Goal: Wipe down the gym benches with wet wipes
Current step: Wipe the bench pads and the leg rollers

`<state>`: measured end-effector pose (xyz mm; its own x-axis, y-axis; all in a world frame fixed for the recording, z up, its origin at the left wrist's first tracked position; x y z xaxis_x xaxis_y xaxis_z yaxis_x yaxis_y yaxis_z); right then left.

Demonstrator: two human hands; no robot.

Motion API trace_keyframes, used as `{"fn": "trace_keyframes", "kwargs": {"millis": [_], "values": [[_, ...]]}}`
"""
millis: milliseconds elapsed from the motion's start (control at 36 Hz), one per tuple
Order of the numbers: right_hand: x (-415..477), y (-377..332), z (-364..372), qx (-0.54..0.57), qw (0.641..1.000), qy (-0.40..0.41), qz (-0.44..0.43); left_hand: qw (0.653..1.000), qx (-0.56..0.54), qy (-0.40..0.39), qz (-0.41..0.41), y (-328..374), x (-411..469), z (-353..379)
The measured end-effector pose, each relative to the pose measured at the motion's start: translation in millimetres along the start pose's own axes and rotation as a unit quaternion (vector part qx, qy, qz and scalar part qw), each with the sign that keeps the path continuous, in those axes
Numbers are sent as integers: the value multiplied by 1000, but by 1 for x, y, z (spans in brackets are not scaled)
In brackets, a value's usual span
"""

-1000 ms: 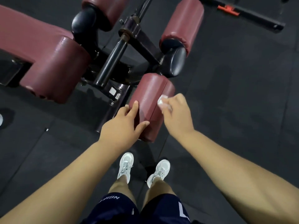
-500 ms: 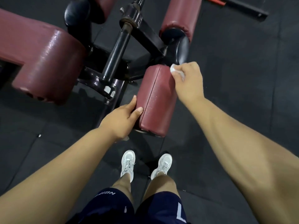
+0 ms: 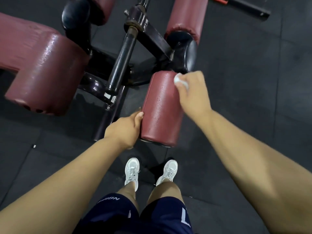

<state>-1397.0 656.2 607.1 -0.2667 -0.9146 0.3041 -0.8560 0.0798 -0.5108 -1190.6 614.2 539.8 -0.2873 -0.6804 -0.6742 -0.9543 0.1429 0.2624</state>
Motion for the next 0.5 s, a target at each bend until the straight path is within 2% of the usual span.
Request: {"fn": "trace_keyframes", "kwargs": {"millis": [56, 111, 167, 222, 306, 389, 444, 500], "values": [[12, 18, -2, -6, 998, 15, 59, 998, 8, 54, 5, 6, -2, -12], [8, 9, -4, -25, 999, 14, 38, 990, -7, 135, 39, 19, -11, -29], [-14, -13, -2, -21, 1000, 6, -9, 978, -30, 180, 96, 35, -24, -41], [-51, -46, 4, -5, 996, -25, -87, 975, -17, 174, 137, 45, -29, -38], [-94, -94, 7, 1, 966, -65, -248, 981, 27, 135, 135, 44, -25, -21], [-90, -91, 4, -56, 945, -49, -319, 988, -7, 111, 110, 36, -19, -14], [-63, -60, 6, -86, 965, -48, -242, 994, -21, 85, 61, 23, -6, -11], [-31, -23, 0, -68, 992, -27, -105, 999, -38, 30, 10, 9, 7, -7]]}}
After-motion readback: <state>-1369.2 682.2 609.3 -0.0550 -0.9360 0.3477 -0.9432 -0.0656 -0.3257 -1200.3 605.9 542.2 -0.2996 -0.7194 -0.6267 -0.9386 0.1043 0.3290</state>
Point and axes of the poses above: each hand's wrist, its own x-axis towards the middle knuckle, its own z-axis out of the palm, y = z × x, the point moved 8 cm from there along x, towards the middle knuckle, and after that the axes turned 15 degrees about -z, right-handed, at the moved point
